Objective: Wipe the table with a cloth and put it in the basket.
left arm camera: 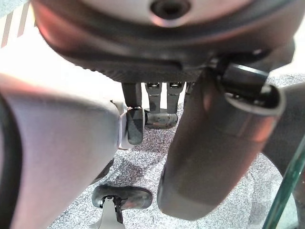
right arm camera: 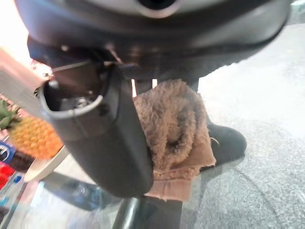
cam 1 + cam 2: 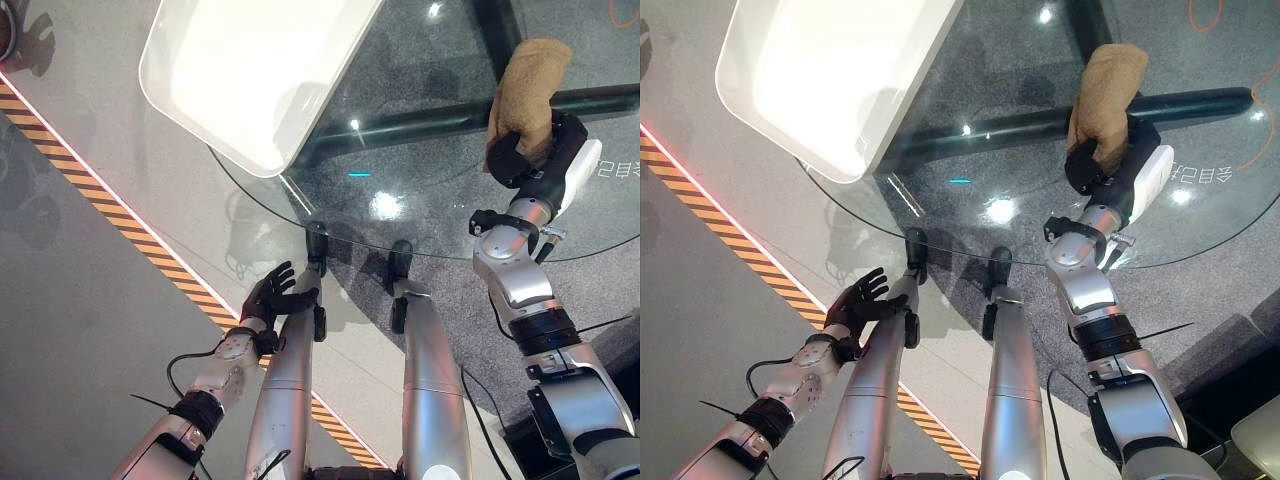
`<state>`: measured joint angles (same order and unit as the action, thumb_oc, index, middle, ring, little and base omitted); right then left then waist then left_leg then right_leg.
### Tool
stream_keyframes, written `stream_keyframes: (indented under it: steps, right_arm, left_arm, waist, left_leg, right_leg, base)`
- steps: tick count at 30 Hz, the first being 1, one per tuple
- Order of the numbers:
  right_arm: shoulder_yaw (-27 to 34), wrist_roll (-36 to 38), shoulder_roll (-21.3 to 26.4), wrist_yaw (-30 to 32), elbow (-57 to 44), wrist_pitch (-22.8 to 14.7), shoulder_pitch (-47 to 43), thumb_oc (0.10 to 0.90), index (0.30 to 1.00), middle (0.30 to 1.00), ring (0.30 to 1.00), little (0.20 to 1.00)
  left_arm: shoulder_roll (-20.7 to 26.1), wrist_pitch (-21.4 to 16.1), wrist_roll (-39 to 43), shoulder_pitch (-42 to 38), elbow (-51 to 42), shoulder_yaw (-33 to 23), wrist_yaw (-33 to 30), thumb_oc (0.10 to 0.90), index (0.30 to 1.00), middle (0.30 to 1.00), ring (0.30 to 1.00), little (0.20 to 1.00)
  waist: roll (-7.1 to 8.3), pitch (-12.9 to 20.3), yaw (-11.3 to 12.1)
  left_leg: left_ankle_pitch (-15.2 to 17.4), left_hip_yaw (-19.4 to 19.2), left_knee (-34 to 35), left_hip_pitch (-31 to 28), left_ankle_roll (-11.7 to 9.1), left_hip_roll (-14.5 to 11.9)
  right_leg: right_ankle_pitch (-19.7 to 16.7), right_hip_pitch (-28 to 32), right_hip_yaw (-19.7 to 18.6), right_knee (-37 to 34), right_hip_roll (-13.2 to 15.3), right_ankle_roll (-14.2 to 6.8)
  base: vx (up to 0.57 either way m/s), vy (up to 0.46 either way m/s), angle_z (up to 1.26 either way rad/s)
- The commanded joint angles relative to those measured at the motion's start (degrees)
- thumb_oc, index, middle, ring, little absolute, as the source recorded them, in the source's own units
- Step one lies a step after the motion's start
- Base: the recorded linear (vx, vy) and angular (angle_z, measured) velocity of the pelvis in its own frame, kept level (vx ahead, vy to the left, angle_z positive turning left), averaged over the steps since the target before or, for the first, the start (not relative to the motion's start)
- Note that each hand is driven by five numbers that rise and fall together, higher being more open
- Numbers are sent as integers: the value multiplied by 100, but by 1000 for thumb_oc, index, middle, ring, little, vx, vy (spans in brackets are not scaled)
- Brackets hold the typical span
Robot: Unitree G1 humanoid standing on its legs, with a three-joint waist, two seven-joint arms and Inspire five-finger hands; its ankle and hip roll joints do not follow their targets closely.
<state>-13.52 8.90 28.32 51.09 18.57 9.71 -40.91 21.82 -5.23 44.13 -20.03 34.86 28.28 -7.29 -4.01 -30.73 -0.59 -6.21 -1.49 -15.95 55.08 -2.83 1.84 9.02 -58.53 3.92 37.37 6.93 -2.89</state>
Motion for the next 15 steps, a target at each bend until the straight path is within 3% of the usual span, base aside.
stream_keyframes:
  steps: [1,8,15]
  right_arm:
    - [-980,-225,-255,-944,-540,-33,24,100,300,300,300,200]
    - [-1341,-610,-344,-1605,-528,-157,173,100,300,300,300,200]
    - [-1766,-746,-270,-2502,-737,-756,179,100,300,300,300,200]
  left_arm:
    - [-775,332,-24,629,-216,722,222,800,900,900,900,900]
    - [-788,372,-122,610,-202,709,230,800,900,900,900,900]
    - [-713,445,-83,569,-206,719,288,800,900,900,900,900]
  waist:
    - [-153,94,66]
    - [-143,94,73]
    - [-140,94,73]
  left_leg:
    - [940,-61,-1192,175,464,488]
    - [921,-49,-1184,194,434,491]
    - [904,-32,-1209,213,390,490]
  right_leg:
    - [-1315,76,-75,-1516,-305,-218]
    - [-1293,74,-17,-1521,-281,-216]
    - [-1255,76,43,-1506,-243,-213]
  base:
    - [4,-20,8]
    - [3,-15,0]
    - [2,-9,-1]
